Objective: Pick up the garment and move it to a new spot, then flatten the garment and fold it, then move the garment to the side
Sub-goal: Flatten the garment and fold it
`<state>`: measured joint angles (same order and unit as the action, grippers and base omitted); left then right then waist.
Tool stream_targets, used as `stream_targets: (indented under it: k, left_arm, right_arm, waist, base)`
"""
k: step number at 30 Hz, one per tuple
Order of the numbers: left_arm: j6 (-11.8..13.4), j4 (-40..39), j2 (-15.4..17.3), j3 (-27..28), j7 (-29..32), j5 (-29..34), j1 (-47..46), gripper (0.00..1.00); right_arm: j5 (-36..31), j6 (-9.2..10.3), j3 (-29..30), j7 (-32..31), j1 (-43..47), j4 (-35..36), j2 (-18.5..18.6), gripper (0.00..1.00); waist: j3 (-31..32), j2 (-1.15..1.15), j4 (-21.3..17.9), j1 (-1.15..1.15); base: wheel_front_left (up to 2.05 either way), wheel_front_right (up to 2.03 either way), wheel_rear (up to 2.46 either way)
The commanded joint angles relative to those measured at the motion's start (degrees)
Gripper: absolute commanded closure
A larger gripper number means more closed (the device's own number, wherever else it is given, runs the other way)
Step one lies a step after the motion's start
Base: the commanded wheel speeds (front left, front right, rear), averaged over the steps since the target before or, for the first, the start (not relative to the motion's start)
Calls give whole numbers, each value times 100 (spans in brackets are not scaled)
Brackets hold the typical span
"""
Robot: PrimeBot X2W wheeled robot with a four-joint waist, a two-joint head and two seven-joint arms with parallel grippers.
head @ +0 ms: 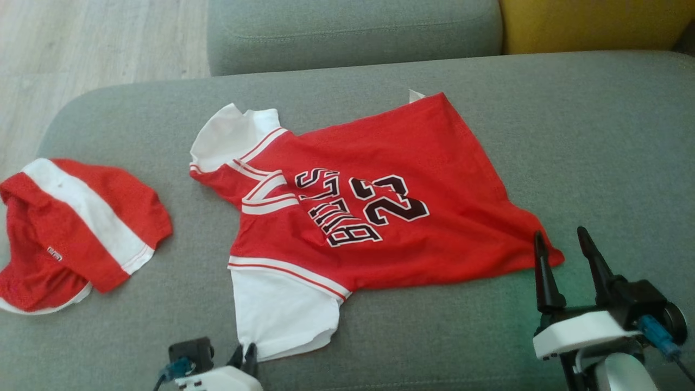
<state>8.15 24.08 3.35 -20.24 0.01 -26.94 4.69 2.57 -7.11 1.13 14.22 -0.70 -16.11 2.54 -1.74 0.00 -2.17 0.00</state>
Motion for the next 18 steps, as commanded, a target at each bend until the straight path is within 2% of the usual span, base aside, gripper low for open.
stream_targets:
  k: [1, 2, 3, 8, 13, 18]
  left_arm:
    - [20, -49, -46, 78, 59, -37, -251, 67]
    - [13, -25, -46, 58, 63, -49, -271, 91]
    - [5, -14, -46, 41, 56, -64, -286, 100]
    - [24, -222, -46, 95, -224, -137, -364, 100]
    - [161, -902, 85, 405, -551, -210, -361, 100]
    - [312, -1719, 259, 583, -559, -227, -162, 100]
  right_arm:
    - [34, -37, -123, 77, -239, 177, 33, 0]
    - [32, -37, -104, 77, -235, 169, 33, 0]
    - [26, -37, -79, 77, -230, 152, 33, 0]
    - [-8, -37, 142, -2, -188, -119, 33, 0]
    - [19, -37, 384, -333, -147, -509, 33, 0]
    - [73, -37, 471, -473, -116, -700, 33, 0]
  waist:
    - [-15, 0, -29, 0]
    - [-22, 0, -42, 0]
    - [-29, 0, -54, 0]
    - [-47, 0, -58, 0]
    - [-65, 0, 47, 0]
    - [-83, 0, 154, 0]
  base:
    - [0, 0, 0]
    - [0, 0, 0]
    - [0, 0, 0]
    - [0, 0, 0]
    - [0, 0, 0]
    - [0, 0, 0]
